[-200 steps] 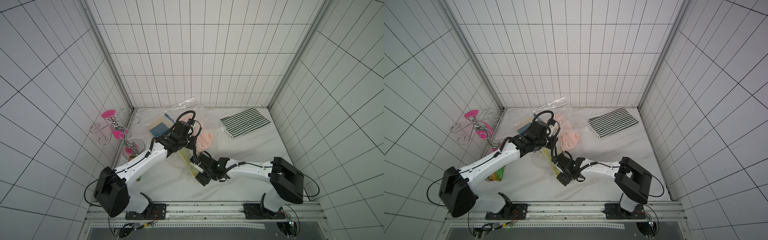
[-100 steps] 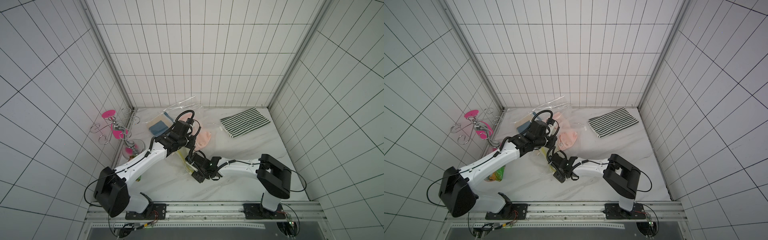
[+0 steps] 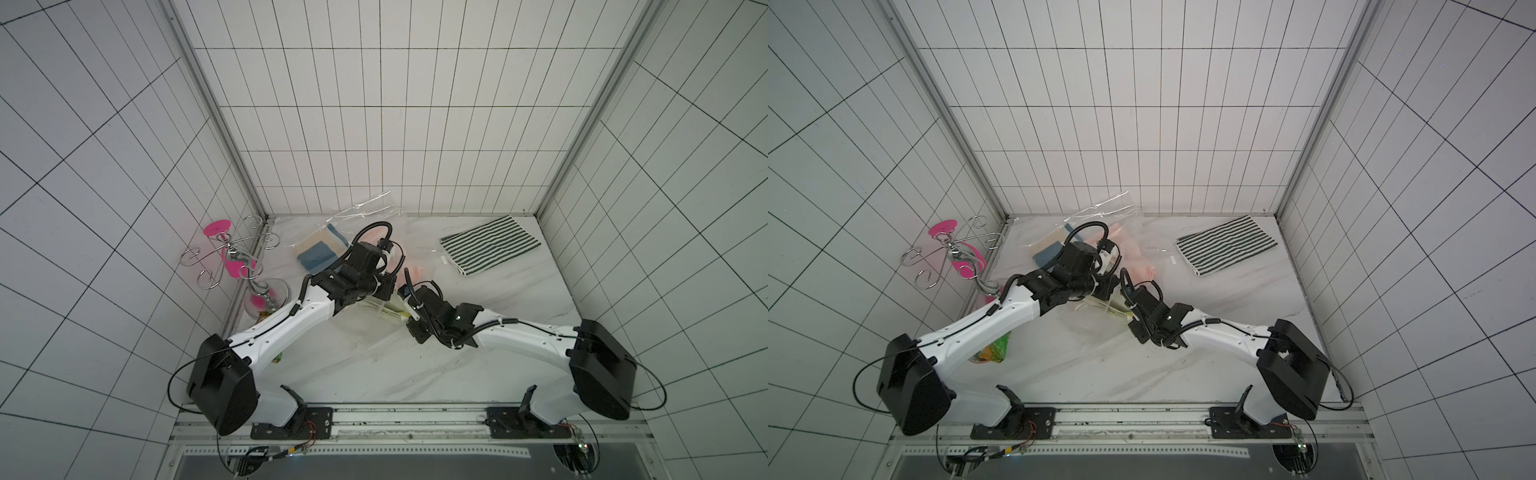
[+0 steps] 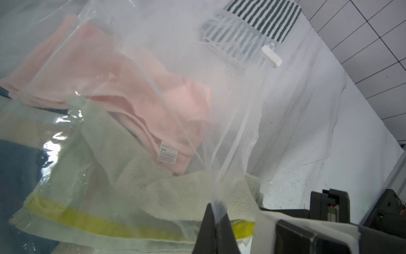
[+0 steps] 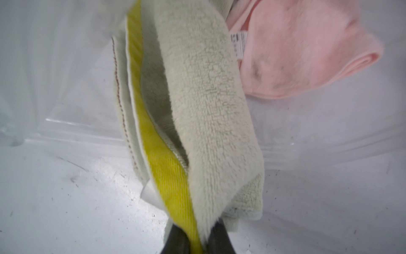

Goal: Place the folded towel into the vacuum bag
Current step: Place the towel in the vacuum bag.

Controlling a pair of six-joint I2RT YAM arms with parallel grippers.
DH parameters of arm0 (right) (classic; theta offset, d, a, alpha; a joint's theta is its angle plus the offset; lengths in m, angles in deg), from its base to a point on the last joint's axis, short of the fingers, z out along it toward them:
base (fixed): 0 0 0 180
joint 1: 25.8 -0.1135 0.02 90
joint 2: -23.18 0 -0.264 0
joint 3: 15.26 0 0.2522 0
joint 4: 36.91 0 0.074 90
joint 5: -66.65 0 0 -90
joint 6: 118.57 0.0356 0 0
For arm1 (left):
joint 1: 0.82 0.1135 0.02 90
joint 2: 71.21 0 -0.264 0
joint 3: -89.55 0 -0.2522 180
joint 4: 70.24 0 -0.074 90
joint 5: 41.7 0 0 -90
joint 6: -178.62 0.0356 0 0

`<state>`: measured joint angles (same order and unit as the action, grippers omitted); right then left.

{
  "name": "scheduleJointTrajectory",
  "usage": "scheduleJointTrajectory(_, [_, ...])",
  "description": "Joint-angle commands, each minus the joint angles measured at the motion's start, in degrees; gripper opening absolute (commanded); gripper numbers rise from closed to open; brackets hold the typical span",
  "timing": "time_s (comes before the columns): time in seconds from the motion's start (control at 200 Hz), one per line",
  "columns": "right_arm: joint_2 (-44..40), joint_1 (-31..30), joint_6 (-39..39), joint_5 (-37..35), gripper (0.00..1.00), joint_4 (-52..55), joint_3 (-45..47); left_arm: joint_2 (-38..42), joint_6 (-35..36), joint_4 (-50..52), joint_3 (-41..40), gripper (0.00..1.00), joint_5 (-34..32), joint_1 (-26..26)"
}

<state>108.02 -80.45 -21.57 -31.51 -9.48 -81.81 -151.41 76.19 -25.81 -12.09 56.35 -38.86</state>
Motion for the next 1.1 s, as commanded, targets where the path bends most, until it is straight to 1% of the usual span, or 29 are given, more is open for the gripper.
scheduleJointTrajectory(0.0, [-1.4, 1.0, -4.0, -0.4, 0.00, -7.4, -1.4, 1.1, 1.4, 0.9, 1.5, 0.00, 3.1, -3.9])
scheduleJointTrajectory(0.125, [1.5, 2.6, -5.1, 4.7, 0.00, -12.4, -4.2, 1.7, 0.7, 1.0, 2.1, 0.00, 3.9, -4.6])
scheduleJointTrajectory(0.225, [3.9, 3.4, -2.2, 9.1, 0.00, -20.1, -4.1, 2.9, 0.1, 0.1, 2.6, 0.00, 3.1, -4.5])
scheduleJointTrajectory(0.295, [4.5, 3.3, 0.0, 10.1, 0.00, -25.8, -3.4, 3.4, 0.0, -1.4, 2.2, 0.00, 3.0, -4.5])
scheduleJointTrajectory(0.42, [4.1, 3.8, 6.1, 9.8, 0.00, -37.3, -0.3, 3.0, -0.1, -2.6, 1.8, 0.00, 3.5, -4.5])
scheduleJointTrajectory(0.485, [3.7, 3.8, 9.3, 6.9, 0.00, -40.9, 1.6, 2.6, -0.2, -2.5, 1.9, 0.00, 3.9, -4.5])
scheduleJointTrajectory(0.545, [3.4, 4.0, 13.5, 3.3, 0.00, -47.5, 6.0, 2.5, -0.6, -2.4, 2.3, 0.00, 4.6, -4.5])
scheduleJointTrajectory(0.6, [4.3, 4.2, 17.4, 2.1, 0.00, -54.8, 9.6, 2.6, -1.1, -2.5, 2.6, 0.00, 5.3, -4.5])
scheduleJointTrajectory(0.64, [5.8, 4.2, 19.0, 1.9, 0.00, -57.9, 10.7, 2.6, -1.4, -2.7, 2.8, 0.00, 6.0, -4.5])
scheduleJointTrajectory(0.785, [13.5, 4.3, 25.7, 4.4, 0.00, -63.7, 10.9, 2.1, -2.8, -3.2, 3.5, 0.00, 8.5, -5.1])
scheduleJointTrajectory(0.87, [16.9, 4.3, 28.5, 5.9, 0.00, -64.8, 10.1, 1.4, -2.6, -3.1, 4.0, 0.00, 7.9, -6.4])
scheduleJointTrajectory(0.95, [19.8, 4.0, 28.8, 9.6, 0.00, -64.6, 7.5, 0.7, -2.7, -3.2, 4.2, 0.00, 7.4, -7.1])
scheduleJointTrajectory(0.985, [20.5, 3.7, 28.6, 9.9, 0.00, -63.9, 6.5, 0.6, -2.7, -3.2, 4.4, 0.00, 7.1, -7.2])
scheduleJointTrajectory(1.024, [21.2, 3.2, 27.7, 10.0, 0.00, -65.5, 6.3, 0.4, -2.6, -3.1, 4.6, 0.00, 7.0, -7.2])
scheduleJointTrajectory(1.094, [22.0, 3.1, 26.4, 12.8, 0.00, -64.5, 4.4, 0.3, -2.5, -2.9, 5.0, 0.00, 6.6, -7.2])
